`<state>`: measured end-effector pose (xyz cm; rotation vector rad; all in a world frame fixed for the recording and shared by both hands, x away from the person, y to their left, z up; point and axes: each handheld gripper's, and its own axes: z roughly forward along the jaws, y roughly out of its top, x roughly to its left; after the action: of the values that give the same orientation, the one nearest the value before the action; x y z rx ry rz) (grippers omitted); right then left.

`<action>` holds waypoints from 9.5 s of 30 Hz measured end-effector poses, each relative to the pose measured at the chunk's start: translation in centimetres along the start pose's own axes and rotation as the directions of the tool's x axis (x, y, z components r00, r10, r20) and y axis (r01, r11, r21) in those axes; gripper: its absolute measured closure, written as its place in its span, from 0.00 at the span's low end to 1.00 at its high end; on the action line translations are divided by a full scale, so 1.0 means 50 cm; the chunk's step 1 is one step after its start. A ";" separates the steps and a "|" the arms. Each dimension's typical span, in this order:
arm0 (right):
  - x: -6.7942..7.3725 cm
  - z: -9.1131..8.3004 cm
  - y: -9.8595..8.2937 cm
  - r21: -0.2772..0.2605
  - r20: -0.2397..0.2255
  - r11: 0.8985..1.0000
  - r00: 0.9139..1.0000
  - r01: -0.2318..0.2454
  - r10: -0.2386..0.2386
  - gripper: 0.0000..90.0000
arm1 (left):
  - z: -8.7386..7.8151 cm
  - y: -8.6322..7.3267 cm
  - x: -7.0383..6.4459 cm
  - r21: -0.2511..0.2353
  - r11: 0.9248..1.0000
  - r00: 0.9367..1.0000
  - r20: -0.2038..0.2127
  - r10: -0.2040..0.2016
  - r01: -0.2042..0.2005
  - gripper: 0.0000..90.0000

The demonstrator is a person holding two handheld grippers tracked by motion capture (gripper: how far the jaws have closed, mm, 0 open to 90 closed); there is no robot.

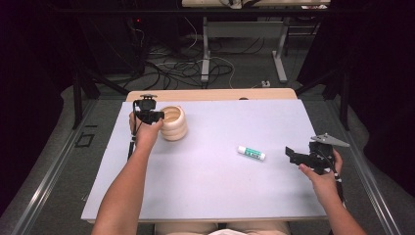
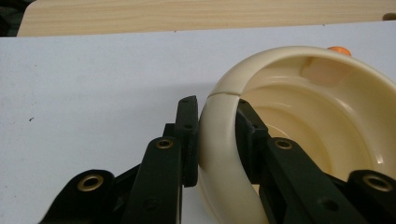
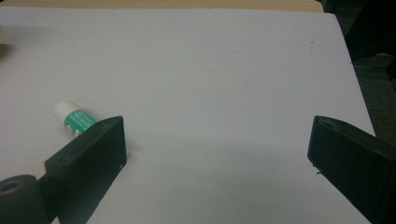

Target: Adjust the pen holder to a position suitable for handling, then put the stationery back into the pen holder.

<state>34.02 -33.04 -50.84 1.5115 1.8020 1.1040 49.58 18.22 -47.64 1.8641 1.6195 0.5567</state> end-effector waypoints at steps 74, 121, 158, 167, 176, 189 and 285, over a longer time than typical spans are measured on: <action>0.019 0.001 -0.006 0.005 -0.018 0.999 0.999 0.032 -0.032 0.05 | -0.144 -0.223 -0.248 0.003 0.943 0.885 0.346 0.312 -0.333 0.82; 0.019 -0.001 -0.006 0.003 -0.019 0.999 0.999 0.037 -0.037 0.05 | -0.197 -0.215 -0.207 -0.204 0.939 0.873 0.355 0.335 -0.277 0.30; 0.085 0.008 0.050 0.099 -0.116 0.967 0.968 0.235 -0.224 0.00 | -0.214 -0.223 -0.013 -0.303 0.950 0.953 0.262 0.154 -0.070 0.00; 0.111 0.030 0.101 0.182 -0.179 0.924 0.936 0.335 -0.304 0.05 | -0.193 -0.233 0.007 -0.282 0.958 0.959 0.251 0.132 -0.058 0.01; 0.139 0.050 0.162 0.219 -0.227 0.866 0.886 0.450 -0.404 0.17 | -0.186 -0.232 0.007 -0.273 0.960 0.958 0.253 0.135 -0.063 0.01; 0.169 0.114 0.209 0.316 -0.325 0.772 0.827 0.552 -0.458 0.30 | -0.186 -0.234 0.006 -0.271 0.961 0.958 0.253 0.133 -0.061 0.02; 0.266 0.298 0.107 0.453 -0.559 0.517 0.683 0.726 -0.470 0.72 | -0.178 -0.237 0.012 -0.247 0.967 0.958 0.260 0.119 -0.053 0.02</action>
<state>46.02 -16.30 -52.73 0.7818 2.9019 0.3921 35.13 21.19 -49.23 1.7513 1.2393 0.4826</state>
